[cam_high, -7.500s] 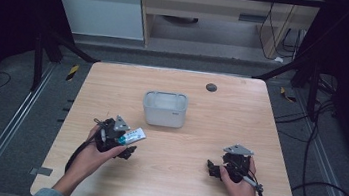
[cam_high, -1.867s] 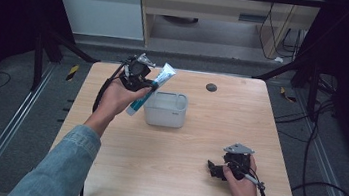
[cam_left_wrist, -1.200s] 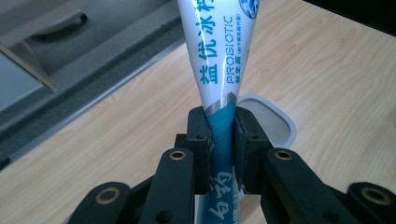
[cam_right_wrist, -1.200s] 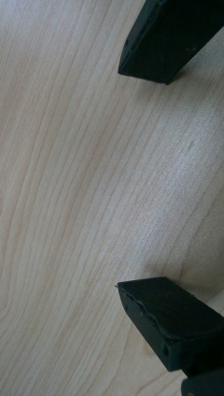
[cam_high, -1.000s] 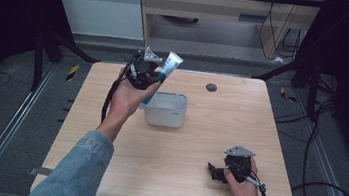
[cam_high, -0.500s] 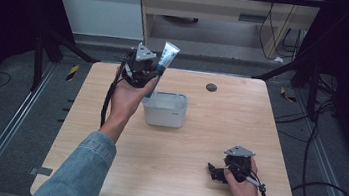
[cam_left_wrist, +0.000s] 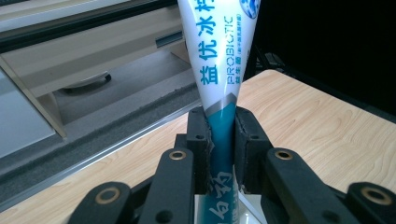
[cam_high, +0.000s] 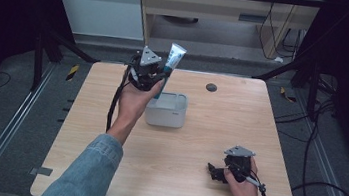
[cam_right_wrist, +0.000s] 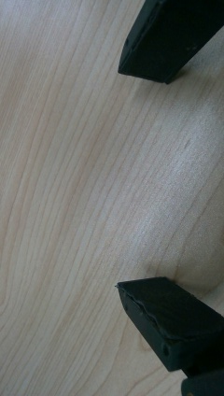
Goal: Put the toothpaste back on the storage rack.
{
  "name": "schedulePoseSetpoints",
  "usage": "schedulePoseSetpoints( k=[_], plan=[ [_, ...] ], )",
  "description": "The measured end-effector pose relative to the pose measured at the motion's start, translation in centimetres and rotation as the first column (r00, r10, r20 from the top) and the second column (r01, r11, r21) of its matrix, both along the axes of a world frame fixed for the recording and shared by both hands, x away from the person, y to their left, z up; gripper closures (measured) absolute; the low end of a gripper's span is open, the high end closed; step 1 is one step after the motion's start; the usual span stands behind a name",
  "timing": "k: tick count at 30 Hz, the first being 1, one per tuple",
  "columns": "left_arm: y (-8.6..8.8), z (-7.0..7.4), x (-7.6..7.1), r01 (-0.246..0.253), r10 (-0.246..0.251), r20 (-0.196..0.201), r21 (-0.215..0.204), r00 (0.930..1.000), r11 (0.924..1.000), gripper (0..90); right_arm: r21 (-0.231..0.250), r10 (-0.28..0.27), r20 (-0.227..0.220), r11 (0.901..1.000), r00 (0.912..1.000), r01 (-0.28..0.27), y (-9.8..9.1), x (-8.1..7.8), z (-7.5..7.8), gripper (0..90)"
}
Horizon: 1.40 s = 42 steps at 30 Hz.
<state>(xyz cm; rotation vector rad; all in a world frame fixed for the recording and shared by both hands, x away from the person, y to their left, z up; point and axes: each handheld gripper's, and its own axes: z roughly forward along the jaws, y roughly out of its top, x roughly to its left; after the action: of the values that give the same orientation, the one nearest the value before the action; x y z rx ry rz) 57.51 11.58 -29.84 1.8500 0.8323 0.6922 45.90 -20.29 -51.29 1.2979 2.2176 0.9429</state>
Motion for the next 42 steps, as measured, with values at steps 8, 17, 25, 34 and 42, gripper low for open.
schedulePoseSetpoints(
  k=[8, 17, 25, 34, 42],
  plan=[
    [-0.2, -0.7, 0.0, -0.022, 0.024, 0.024, -0.060, 0.9994, 0.9979, 78.0, 0.000, 0.001, -0.001, 1.0000, 1.0000, -0.001, 0.0, 0.0, 0.0, 0.4],
    [-0.3, -1.5, 0.2, -0.044, 0.046, 0.031, -0.074, 0.9985, 0.9963, 78.0, -0.001, 0.002, 0.001, 1.0000, 1.0000, -0.002, 0.0, 0.0, 0.0, 0.4],
    [-0.2, -2.4, 0.3, -0.028, 0.031, 0.018, -0.120, 0.9994, 0.9924, 77.9, -0.001, 0.005, 0.002, 1.0000, 1.0000, -0.005, 0.0, 0.0, 0.0, 0.4],
    [-0.4, -2.9, 1.0, -0.026, 0.028, 0.019, -0.129, 0.9994, 0.9913, 77.9, -0.001, 0.006, 0.001, 1.0000, 1.0000, -0.006, 0.0, 0.0, 0.0, 0.4],
    [-0.5, -4.1, 2.2, -0.045, 0.047, 0.014, -0.114, 0.9988, 0.9925, 77.9, 0.001, 0.015, 0.001, 0.9999, 0.9999, -0.015, -0.1, 0.0, 0.0, 0.4]
  ],
)
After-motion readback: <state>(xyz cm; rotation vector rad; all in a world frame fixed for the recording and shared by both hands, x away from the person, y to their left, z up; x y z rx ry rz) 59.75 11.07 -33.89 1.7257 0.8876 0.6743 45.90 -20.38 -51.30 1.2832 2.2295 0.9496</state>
